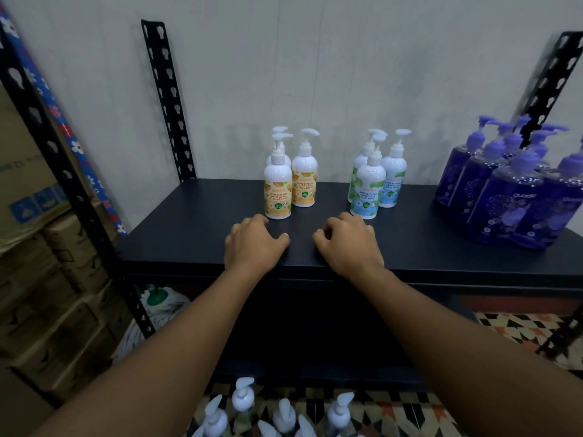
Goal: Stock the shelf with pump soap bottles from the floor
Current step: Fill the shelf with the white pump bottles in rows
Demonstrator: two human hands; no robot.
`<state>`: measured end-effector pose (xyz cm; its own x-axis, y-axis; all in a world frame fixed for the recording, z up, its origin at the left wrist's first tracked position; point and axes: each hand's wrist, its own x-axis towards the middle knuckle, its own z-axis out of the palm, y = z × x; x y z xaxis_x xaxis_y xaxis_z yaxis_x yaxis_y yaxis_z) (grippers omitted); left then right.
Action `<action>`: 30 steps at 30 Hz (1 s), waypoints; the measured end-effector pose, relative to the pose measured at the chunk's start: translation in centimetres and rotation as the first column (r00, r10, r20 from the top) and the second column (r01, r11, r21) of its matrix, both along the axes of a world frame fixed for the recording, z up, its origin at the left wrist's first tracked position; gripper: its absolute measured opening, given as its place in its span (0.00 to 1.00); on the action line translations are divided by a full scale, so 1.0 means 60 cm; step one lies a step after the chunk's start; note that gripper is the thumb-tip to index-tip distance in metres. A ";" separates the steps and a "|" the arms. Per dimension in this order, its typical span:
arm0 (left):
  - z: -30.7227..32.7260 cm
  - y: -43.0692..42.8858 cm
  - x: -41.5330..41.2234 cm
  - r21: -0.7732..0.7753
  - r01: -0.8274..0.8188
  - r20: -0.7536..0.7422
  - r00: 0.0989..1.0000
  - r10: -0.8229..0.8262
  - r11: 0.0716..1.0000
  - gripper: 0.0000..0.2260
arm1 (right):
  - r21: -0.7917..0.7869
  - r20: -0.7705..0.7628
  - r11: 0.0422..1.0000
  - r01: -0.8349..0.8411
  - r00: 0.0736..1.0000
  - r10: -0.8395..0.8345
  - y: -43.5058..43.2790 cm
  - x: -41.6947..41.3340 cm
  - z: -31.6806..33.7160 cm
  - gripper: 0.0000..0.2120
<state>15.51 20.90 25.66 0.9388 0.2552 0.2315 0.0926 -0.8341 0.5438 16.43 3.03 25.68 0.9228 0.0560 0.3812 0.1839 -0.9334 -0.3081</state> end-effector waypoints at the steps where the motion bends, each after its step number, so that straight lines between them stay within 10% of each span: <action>1: -0.004 -0.006 -0.023 0.037 0.017 0.011 1.000 -0.017 0.999 0.23 | 0.000 -0.019 1.000 -0.003 1.000 0.003 -0.005 -0.012 -0.002 0.16; 12: -0.117 -0.153 -0.248 -0.132 0.249 0.133 0.964 -0.232 0.959 0.16 | 0.285 0.108 0.952 -0.108 0.991 0.080 -0.157 -0.259 -0.110 0.06; 20: -0.252 -0.310 -0.296 -0.365 0.408 -0.152 0.861 -0.486 0.837 0.13 | 0.507 -0.363 0.777 0.373 0.910 -0.200 -0.303 -0.411 -0.289 0.12; 30: -0.475 -0.423 -0.300 -0.406 0.426 -0.530 0.611 -0.588 0.808 0.14 | 0.321 -0.804 0.468 0.824 0.498 -0.326 -0.357 -0.482 -0.565 0.09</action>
<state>-2.47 -4.50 -2.81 0.8365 -0.3409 -0.4291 0.0643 -0.7165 0.6946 -12.48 -18.40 -8.22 0.6092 -0.5875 -0.5326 -0.7608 -0.2437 -0.6014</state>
